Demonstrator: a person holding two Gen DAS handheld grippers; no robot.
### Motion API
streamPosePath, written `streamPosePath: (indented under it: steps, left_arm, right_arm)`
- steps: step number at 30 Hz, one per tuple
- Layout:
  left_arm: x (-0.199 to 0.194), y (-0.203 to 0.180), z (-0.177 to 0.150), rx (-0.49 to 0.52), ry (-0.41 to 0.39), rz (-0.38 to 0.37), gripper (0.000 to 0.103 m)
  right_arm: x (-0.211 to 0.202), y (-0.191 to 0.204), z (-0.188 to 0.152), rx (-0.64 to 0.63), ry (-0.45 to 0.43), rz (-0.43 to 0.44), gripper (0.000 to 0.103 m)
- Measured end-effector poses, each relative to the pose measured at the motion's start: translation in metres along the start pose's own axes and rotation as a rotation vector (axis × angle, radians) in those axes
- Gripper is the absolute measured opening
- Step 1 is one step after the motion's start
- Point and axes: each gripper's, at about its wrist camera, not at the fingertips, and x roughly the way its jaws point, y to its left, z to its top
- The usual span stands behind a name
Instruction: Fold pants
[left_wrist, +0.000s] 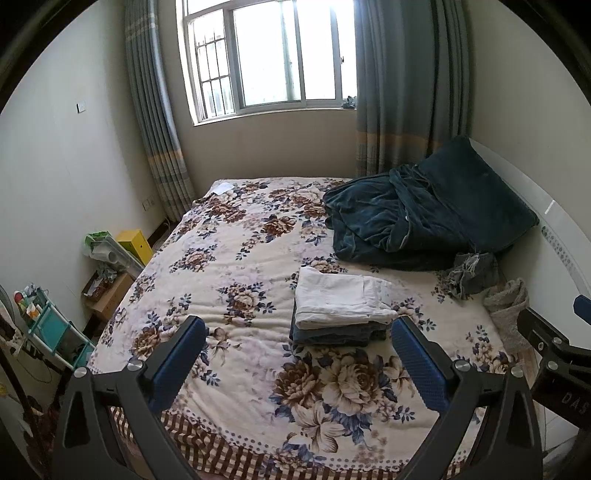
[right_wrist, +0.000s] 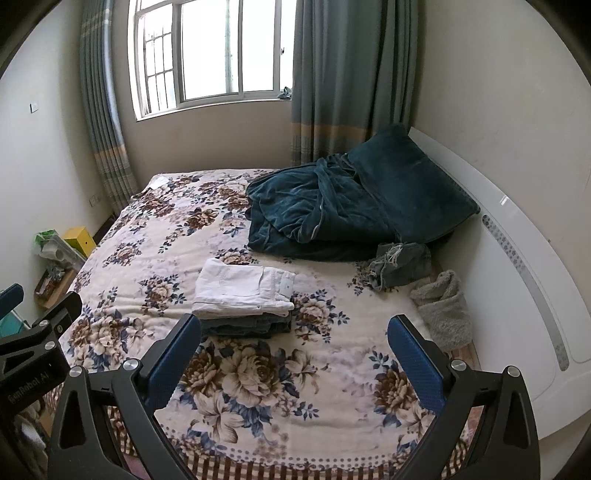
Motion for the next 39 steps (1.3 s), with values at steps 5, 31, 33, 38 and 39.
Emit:
streamPosePath:
  steps: [5, 31, 33, 38, 39]
  left_arm:
    - [-0.0019, 0.0025, 0.0001, -0.002, -0.008, -0.001, 0.103]
    - [-0.0055, 0.0048, 0.0021, 0.003, -0.015, -0.009, 0.103]
    - [-0.0059, 0.0051, 0.0027, 0.004, -0.017, -0.007, 0.103]
    - [-0.0056, 0.0019, 0.004, 0.007, -0.019, -0.002, 0.103]
    - [-0.0056, 0.0015, 0.0047, 0.006, -0.019, 0.002, 0.103]
  right_arm:
    - [-0.0018, 0.0018, -0.0006, -0.002, -0.006, 0.0, 0.103]
    - [-0.002, 0.006, 0.0063, -0.003, -0.005, 0.015, 0.103]
    - [-0.0021, 0.0062, 0.0065, -0.003, -0.007, 0.014, 0.103]
    - [-0.0019, 0.0062, 0.0072, -0.002, -0.005, 0.018, 0.103]
    - [-0.002, 0.0063, 0.0071, -0.002, -0.005, 0.019, 0.103]
